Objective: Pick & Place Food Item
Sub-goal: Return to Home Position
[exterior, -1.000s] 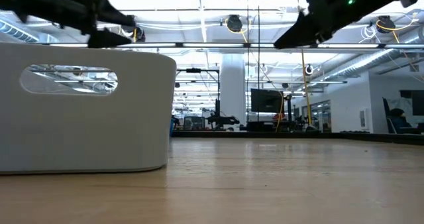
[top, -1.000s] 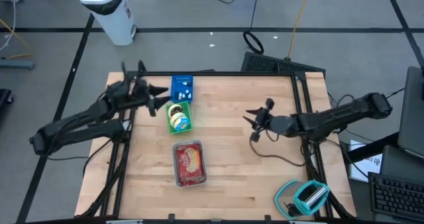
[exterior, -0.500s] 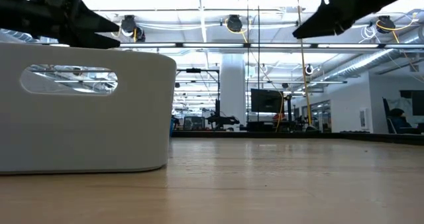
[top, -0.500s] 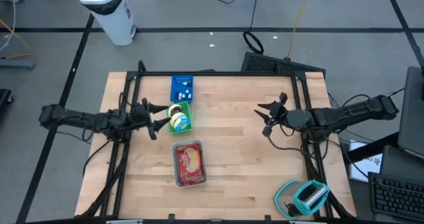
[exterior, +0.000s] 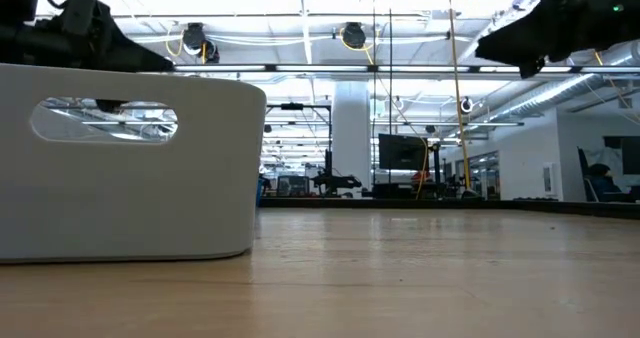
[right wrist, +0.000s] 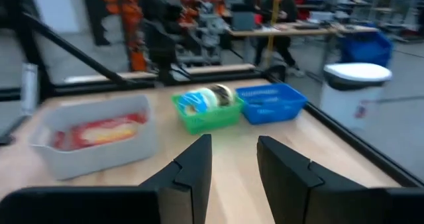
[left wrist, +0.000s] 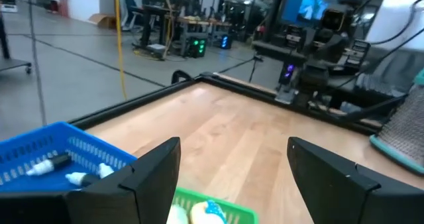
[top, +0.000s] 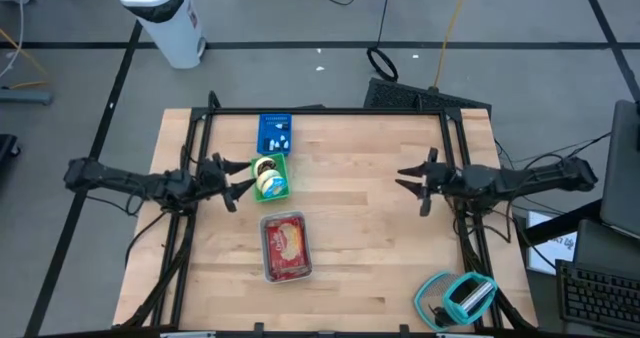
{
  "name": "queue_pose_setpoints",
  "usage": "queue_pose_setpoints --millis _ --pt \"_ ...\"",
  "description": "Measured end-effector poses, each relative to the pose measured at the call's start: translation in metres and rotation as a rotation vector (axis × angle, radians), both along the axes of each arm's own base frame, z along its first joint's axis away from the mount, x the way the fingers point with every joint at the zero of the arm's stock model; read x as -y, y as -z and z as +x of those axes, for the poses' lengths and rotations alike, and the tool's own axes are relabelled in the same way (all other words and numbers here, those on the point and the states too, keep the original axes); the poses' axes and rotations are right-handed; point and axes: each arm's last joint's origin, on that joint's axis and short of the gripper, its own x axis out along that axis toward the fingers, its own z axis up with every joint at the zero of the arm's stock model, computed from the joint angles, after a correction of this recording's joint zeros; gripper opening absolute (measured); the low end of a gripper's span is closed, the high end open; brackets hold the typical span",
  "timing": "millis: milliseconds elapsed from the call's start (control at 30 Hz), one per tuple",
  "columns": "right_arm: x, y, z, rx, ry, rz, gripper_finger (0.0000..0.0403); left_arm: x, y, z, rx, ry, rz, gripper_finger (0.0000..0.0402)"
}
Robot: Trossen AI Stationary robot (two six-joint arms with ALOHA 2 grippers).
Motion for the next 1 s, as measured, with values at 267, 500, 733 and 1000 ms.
queue_pose_setpoints --millis 267,500,733,1000 --pt "0.001 -0.001 -0.020 0.060 -0.062 0.024 0.0111 -0.005 0.011 -0.005 0.016 0.003 0.005 0.0280" --pt "0.002 -0.004 -0.037 0.124 -0.137 0.034 0.0110 -0.005 0.011 -0.010 0.012 0.035 0.030 0.0280" --pt "0.000 0.022 -0.035 0.168 -0.191 0.027 0.0111 -0.006 0.011 -0.013 0.013 0.035 0.023 0.0280" --pt "-0.002 0.049 -0.026 0.171 -0.195 0.060 0.0112 -0.005 0.013 -0.012 -0.012 0.036 0.031 0.0280"
